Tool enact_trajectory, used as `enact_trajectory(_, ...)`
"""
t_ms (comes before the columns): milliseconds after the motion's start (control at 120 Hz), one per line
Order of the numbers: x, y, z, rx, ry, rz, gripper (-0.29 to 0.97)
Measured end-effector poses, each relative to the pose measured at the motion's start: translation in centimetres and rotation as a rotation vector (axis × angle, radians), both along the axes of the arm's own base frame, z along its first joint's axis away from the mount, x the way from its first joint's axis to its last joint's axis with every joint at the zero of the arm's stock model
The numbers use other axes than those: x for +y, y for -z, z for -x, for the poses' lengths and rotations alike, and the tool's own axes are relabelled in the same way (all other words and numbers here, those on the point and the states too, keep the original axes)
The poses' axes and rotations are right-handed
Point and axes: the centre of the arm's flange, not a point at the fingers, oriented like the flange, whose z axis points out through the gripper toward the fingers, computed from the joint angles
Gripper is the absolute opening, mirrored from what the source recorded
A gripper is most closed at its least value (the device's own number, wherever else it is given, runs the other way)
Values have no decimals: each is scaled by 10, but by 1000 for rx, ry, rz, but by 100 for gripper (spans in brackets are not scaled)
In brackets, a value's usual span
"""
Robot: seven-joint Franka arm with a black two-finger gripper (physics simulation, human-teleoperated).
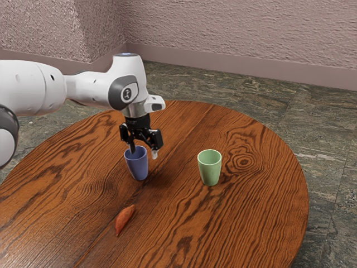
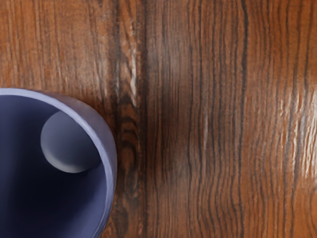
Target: Place the left cup onto the right cup
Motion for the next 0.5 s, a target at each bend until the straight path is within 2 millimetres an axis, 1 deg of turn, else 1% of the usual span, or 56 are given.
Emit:
enact_trajectory(125,1,3,-3,2,-10,-2,65)
enact_trajectory(500,4,31,-9,37,-35,-8,65)
